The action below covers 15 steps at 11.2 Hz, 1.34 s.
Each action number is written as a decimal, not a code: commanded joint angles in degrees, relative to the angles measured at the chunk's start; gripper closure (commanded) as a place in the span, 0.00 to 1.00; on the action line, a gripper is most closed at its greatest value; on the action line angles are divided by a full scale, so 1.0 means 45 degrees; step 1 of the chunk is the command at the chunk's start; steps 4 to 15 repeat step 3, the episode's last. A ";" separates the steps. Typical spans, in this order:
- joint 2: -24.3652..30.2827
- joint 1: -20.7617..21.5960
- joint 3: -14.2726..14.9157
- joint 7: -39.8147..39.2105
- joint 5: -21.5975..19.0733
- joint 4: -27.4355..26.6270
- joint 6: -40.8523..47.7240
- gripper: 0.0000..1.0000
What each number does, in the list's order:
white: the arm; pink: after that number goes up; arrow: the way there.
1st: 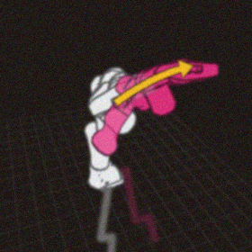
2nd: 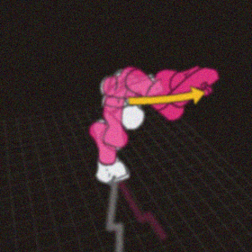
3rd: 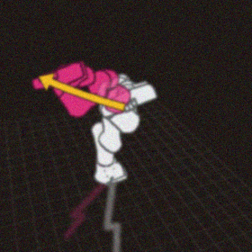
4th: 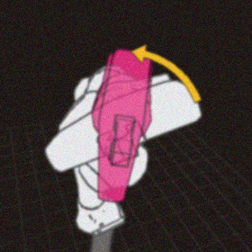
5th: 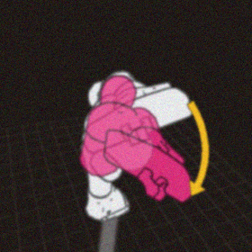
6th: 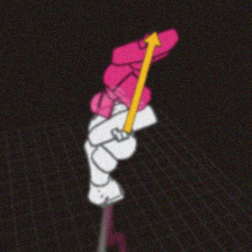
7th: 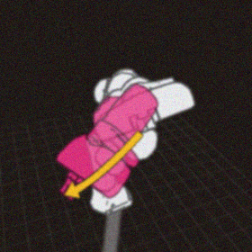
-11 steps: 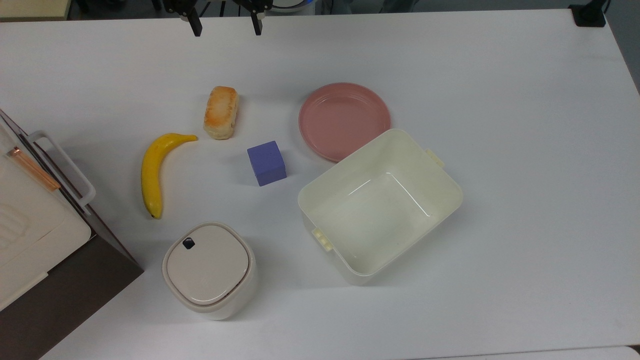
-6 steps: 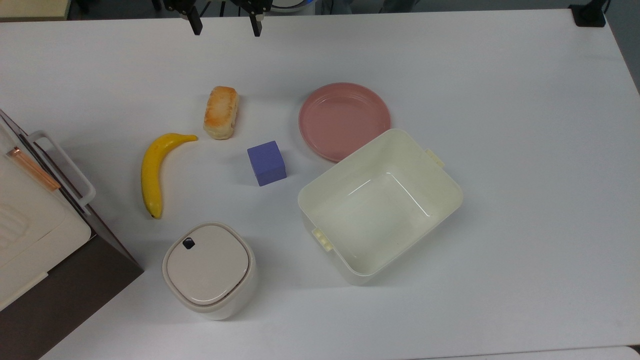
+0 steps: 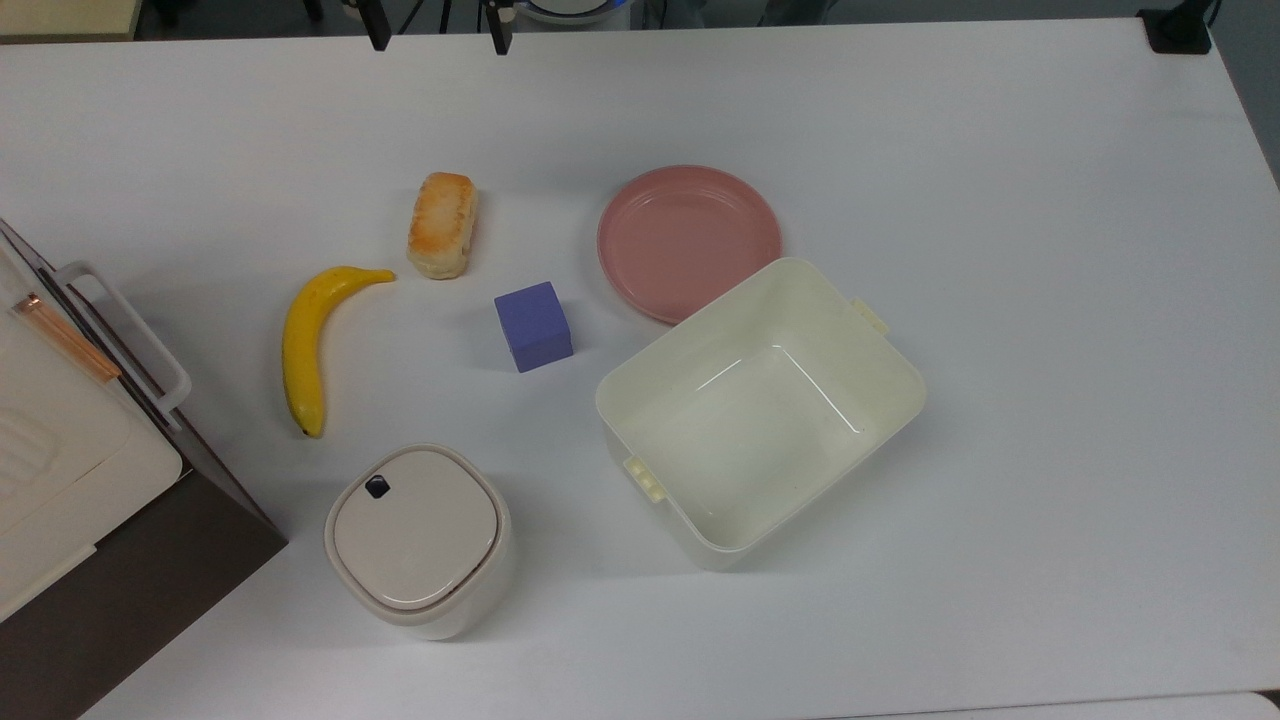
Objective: Close the trash can
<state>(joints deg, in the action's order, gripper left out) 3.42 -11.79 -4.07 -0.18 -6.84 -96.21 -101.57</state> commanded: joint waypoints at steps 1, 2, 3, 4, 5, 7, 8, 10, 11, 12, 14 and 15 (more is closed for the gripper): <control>0.0159 0.0120 0.0085 0.0430 0.0074 -0.0220 -0.0163 0.00; 0.0159 0.0120 0.0085 0.0449 0.0074 -0.0220 -0.0162 0.00; 0.0159 0.0120 0.0104 0.0430 0.0074 -0.0240 -0.0162 0.00; 0.0159 0.0120 0.0104 0.0430 0.0074 -0.0240 -0.0162 0.00; 0.0159 0.0120 0.0104 0.0430 0.0074 -0.0240 -0.0162 0.00; 0.0159 0.0120 0.0104 0.0430 0.0074 -0.0240 -0.0162 0.00; 0.0159 0.0120 0.0104 0.0430 0.0074 -0.0240 -0.0162 0.00; 0.0159 0.0120 0.0104 0.0430 0.0074 -0.0240 -0.0162 0.00; 0.0159 0.0120 0.0104 0.0430 0.0074 -0.0240 -0.0162 0.00; 0.0159 0.0120 0.0104 0.0430 0.0074 -0.0240 -0.0162 0.00; 0.0159 0.0120 0.0104 0.0430 0.0074 -0.0240 -0.0162 0.00; 0.0159 0.0120 0.0104 0.0430 0.0074 -0.0240 -0.0162 0.00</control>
